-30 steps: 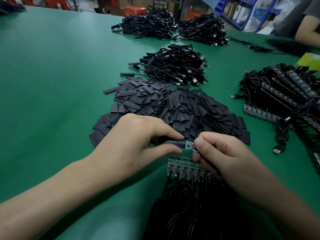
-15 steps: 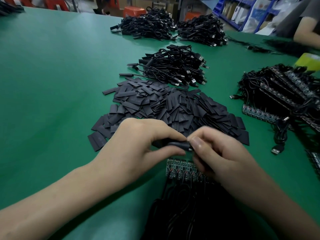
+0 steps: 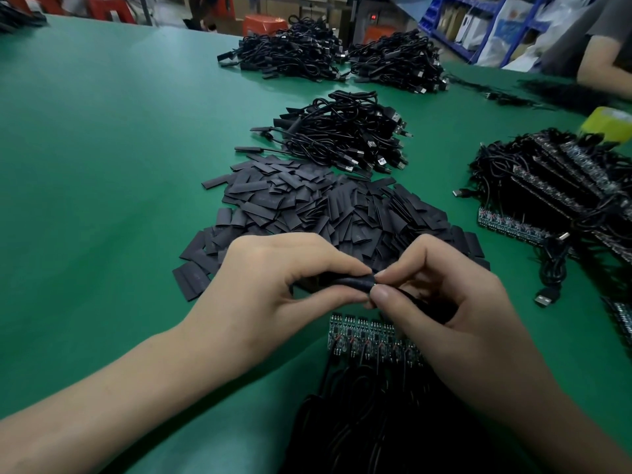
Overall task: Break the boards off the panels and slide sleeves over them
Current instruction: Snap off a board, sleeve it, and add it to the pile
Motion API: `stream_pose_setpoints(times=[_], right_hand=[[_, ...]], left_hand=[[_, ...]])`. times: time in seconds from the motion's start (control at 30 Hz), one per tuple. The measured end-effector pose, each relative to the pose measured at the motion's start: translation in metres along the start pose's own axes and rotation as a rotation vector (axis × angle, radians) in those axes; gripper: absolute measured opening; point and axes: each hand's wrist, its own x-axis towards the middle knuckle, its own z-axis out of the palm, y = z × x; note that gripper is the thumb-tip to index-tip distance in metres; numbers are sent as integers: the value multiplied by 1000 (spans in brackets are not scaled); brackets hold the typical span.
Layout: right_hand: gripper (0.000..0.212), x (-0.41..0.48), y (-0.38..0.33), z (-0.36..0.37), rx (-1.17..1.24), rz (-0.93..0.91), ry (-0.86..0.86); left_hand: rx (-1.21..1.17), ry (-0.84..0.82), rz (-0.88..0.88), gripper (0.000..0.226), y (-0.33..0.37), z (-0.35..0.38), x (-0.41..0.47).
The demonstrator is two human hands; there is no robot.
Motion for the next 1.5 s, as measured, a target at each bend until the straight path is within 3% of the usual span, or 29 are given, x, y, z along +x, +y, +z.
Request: stream_pose_setpoints(times=[0.3,0.83,1.0,1.2,1.5], right_hand=[[4,1,0,-4,170,98,-35],[14,3,-1,-3,185,131,-154],[15,-1,-6,3,-26,-16,27],[16,-2,-4,7,-358,-202,221],[6,-5,-3,9,-326,-212,222]], left_hand=[[48,50,27,19,-1,0,-2],[87,66,100,16,-3,2,-4],[89,207,-27,22,-1,5,-3],[-174,248,-219,38,2,12,-4],[-146,169,-171,52,-1,10,-4]])
